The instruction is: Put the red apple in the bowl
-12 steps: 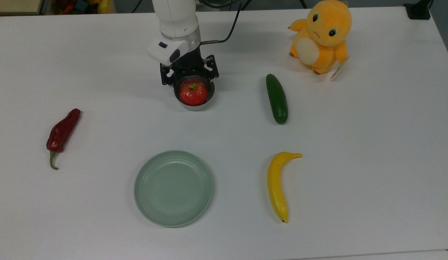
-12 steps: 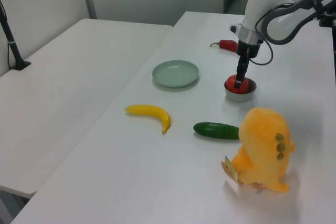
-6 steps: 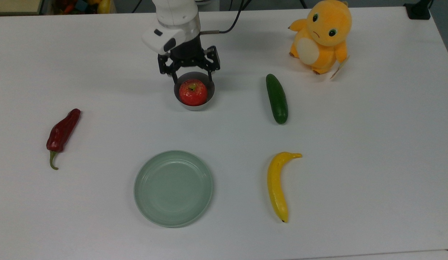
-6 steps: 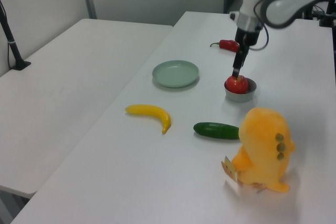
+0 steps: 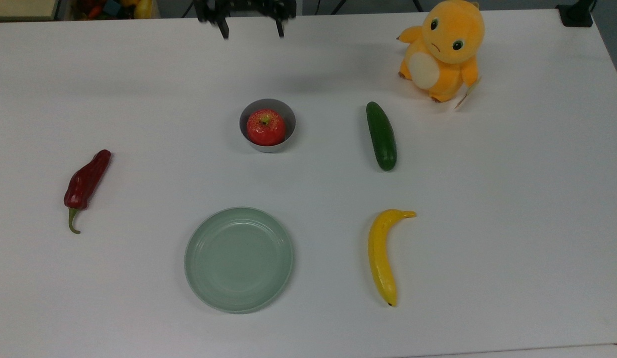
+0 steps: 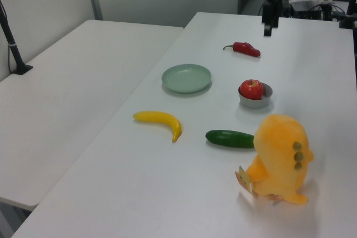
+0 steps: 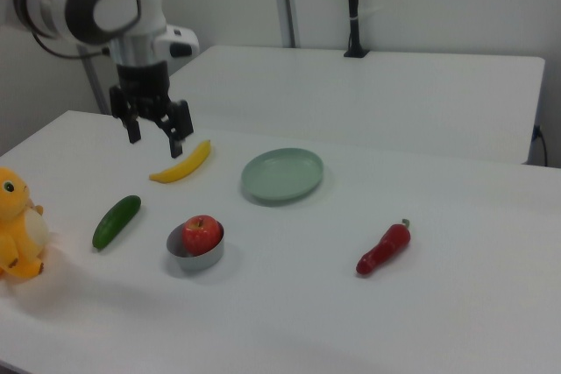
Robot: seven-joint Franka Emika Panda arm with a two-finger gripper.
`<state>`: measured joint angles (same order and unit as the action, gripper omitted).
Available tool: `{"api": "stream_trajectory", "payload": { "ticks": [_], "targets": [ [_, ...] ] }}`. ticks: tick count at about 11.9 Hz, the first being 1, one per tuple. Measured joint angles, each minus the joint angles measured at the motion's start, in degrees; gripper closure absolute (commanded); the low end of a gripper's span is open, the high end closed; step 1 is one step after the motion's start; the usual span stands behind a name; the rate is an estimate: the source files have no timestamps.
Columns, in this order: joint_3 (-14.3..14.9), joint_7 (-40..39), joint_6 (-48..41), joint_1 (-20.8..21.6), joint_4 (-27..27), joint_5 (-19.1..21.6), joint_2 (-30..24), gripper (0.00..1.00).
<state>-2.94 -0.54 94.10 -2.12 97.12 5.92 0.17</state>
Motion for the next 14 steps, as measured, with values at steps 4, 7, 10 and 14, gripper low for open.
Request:
{"api": "stream_trajectory", "payload": {
  "ticks": [4,7,10,14],
  "targets": [
    [0.3,1.0,-11.6,-1.6,-8.0,-0.1,-2.6,0.0],
    [0.4,6.0,-14.7,-1.6,-11.2,-0.1,-2.9,0.0],
    [0.4,8.1,-14.8,-1.3,-11.6,-0.1,-2.7,0.0],
    [0.2,6.9,-8.1,-1.2,-11.5,-0.1,-2.1,0.0]
  ]
}}
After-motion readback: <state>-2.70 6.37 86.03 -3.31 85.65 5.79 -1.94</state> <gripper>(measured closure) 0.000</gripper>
